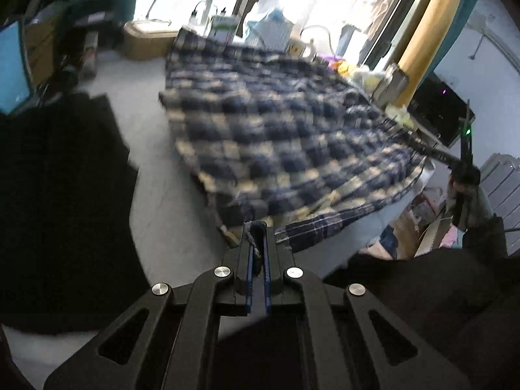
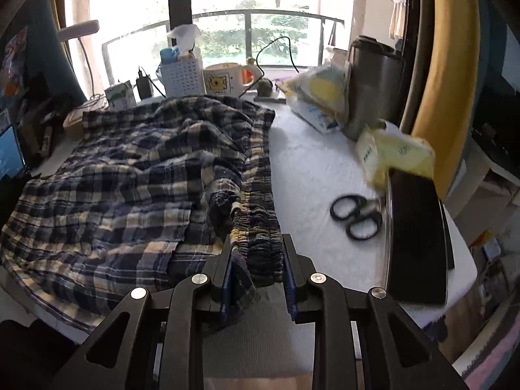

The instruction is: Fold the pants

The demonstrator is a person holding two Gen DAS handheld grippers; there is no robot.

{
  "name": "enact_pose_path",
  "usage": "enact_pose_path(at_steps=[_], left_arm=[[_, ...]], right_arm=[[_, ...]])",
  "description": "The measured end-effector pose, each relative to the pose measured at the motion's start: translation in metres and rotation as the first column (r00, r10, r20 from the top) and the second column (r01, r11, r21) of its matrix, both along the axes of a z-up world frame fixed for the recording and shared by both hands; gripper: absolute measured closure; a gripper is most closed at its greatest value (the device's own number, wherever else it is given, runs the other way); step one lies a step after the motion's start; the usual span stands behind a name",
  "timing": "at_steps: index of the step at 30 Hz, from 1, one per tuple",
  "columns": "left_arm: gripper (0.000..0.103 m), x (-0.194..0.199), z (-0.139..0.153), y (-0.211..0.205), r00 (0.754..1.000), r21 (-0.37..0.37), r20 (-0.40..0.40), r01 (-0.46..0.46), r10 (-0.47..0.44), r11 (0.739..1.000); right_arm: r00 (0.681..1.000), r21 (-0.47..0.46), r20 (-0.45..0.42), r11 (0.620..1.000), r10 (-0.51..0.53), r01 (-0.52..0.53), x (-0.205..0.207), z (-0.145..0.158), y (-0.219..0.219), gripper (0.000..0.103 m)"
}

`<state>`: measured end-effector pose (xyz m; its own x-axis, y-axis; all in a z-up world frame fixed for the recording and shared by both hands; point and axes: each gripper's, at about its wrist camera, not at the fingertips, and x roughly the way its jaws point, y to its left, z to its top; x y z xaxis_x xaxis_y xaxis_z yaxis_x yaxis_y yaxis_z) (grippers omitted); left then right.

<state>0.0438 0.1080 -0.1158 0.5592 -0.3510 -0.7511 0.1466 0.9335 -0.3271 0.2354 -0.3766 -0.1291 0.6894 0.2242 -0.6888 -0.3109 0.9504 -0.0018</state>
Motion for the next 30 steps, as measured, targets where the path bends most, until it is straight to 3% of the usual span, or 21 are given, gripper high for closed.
enact_pose_path(at_steps=[6,12,15,16,17,19,24,26,30], left_arm=[[0.1,-0.014,-0.003,-0.006,0.999,-0.018,-0.003,0.036,-0.036,0.999],[0.099,-0.007,-0.02,-0.007,0.997,0.02,-0.058,0.052,-0.051,0.998],[0.099,-0.009,-0.018,-0.006,0.998,0.031,-0.05,0.045,-0.043,0.999],[0.098,-0.009,-0.016,-0.004,0.999,0.041,-0.034,0.027,-0.025,0.999],[0.098,-0.009,-0.014,-0.003,0.999,0.045,-0.027,0.028,-0.027,0.999],[0.097,-0.011,-0.012,-0.005,0.999,0.055,-0.025,0.037,-0.035,0.998],[0.085,-0.02,-0.005,-0.002,0.999,0.11,-0.01,0.039,-0.038,0.993],[0.064,-0.026,-0.001,0.008,1.0,0.128,0.007,0.01,-0.011,0.992],[0.06,-0.026,0.009,0.025,0.996,0.17,0.052,-0.086,0.078,0.982]], right_arm=[[1.0,0.006,-0.001,1.0,-0.006,0.006,-0.013,0.0,-0.01,0.077],[0.999,0.021,-0.03,0.999,-0.034,0.034,-0.019,-0.025,-0.014,0.076],[0.999,0.035,-0.01,0.999,-0.039,0.039,-0.025,-0.025,-0.018,0.06],[0.999,0.035,0.001,0.999,-0.041,0.041,-0.026,-0.024,-0.019,0.044],[0.999,0.037,0.019,0.999,-0.041,0.04,-0.029,-0.02,-0.021,0.035],[0.998,0.023,0.046,0.999,-0.04,0.039,-0.034,-0.014,-0.025,0.034],[0.993,-0.017,0.093,0.997,-0.07,0.072,-0.042,-0.003,-0.037,0.034],[0.992,-0.028,0.1,0.997,-0.074,0.077,-0.044,-0.002,-0.041,0.034],[0.991,-0.034,0.102,0.996,-0.082,0.086,-0.047,-0.004,-0.044,0.034]])
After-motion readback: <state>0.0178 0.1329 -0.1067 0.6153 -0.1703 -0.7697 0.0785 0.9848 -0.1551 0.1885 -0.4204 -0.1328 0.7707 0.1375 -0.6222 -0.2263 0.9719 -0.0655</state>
